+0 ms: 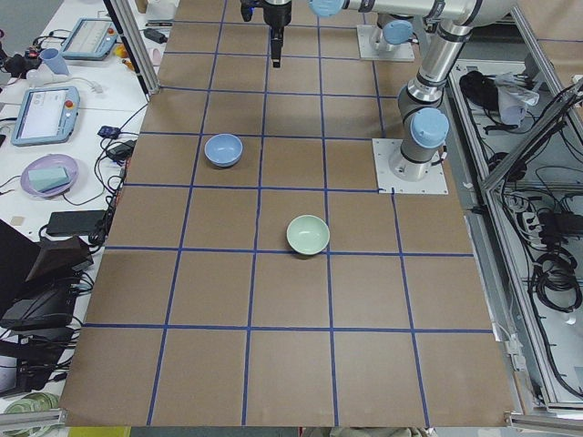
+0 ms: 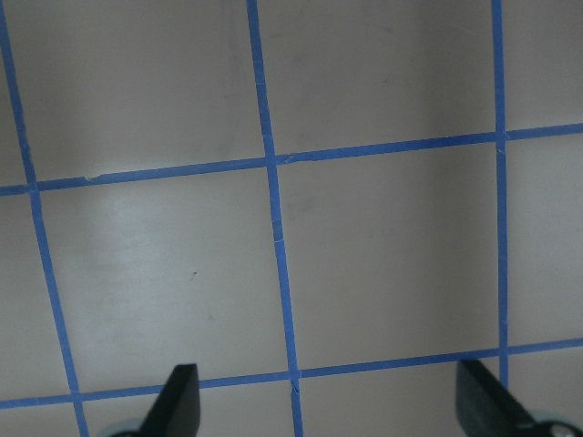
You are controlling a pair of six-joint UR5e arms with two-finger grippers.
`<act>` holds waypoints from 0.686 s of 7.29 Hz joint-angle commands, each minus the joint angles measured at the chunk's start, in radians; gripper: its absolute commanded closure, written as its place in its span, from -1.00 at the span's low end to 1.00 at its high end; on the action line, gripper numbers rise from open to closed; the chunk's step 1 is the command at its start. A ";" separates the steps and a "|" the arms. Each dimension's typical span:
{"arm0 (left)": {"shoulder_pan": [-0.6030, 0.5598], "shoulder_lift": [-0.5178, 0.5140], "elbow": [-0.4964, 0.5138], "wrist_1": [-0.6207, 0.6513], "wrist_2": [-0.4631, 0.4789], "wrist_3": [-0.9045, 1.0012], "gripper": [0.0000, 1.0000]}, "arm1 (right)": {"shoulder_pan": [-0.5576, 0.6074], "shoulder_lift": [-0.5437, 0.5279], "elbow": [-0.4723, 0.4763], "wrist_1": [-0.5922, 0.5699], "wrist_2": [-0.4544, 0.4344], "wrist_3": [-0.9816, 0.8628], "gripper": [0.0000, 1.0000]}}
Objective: Stack green bowl on blue bowl
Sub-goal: 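Move the left gripper from the blue bowl toward the green bowl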
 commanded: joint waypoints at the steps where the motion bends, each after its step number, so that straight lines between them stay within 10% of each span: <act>1: 0.010 -0.001 -0.005 0.000 -0.003 0.002 -1.00 | 0.000 0.000 -0.001 0.000 0.000 0.000 -1.00; 5: 0.168 -0.008 -0.015 0.000 0.004 0.098 -1.00 | 0.000 0.000 -0.001 0.000 0.000 0.000 -1.00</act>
